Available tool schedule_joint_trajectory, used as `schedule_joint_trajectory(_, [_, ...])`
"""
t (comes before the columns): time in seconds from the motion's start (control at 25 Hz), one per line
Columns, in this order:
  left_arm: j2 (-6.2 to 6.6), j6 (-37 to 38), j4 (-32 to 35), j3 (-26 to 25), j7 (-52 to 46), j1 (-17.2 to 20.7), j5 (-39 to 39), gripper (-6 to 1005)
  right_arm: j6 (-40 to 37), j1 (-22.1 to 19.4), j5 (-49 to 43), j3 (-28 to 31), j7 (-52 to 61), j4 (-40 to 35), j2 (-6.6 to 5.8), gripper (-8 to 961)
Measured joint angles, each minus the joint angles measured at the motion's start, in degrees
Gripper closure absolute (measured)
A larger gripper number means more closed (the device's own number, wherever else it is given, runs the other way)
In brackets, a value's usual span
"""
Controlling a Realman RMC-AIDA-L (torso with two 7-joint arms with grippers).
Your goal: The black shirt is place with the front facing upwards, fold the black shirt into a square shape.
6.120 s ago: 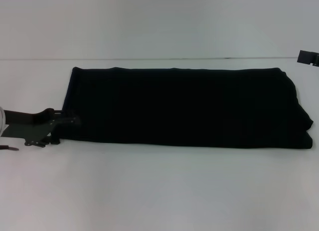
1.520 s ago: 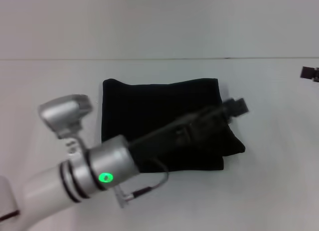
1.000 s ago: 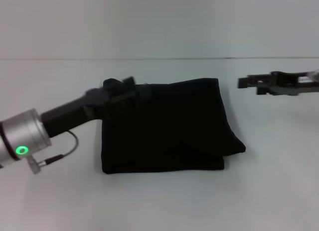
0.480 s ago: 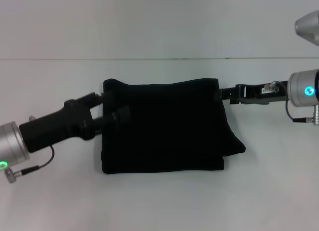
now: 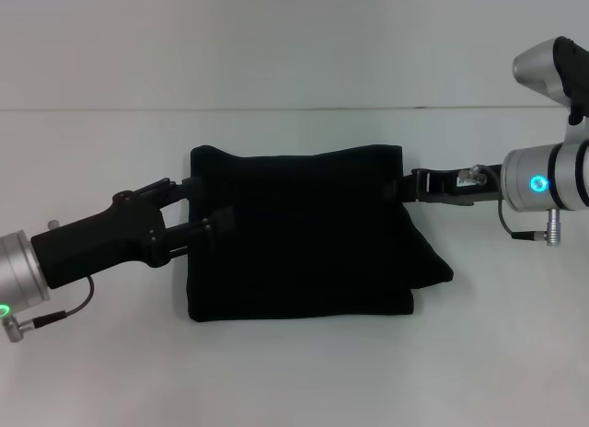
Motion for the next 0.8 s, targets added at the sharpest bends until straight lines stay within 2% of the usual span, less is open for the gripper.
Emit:
schedule_joint_trajectory(0.12, [0.08,-0.6,0.0,0.0,-0.1,0.0,0.0,190,0.7,0.0,0.1,0.4,-0.1,0.1,0.24,645])
schedule_joint_trajectory(0.36, [0.09,-1.3,0.0,-0.1,-0.1,0.1,-0.1,190,1.0,-0.6,0.4,0.7,-0.5,-0.3,0.41,850])
schedule_joint_trajectory(0.68, [-0.01,-1.3,-0.2,-0.1,-0.3,0.1,-0.5,190,2.4,-1.5,3.8,0.9,-3.4,-0.5,-0.12,954])
schedule_joint_trajectory(0.8, [-0.01,-1.3,-0.2,0.0,-1.2,0.0,-0.5,190,2.4,-1.9,3.8,0.9,-3.4,-1.0,-0.37,952])
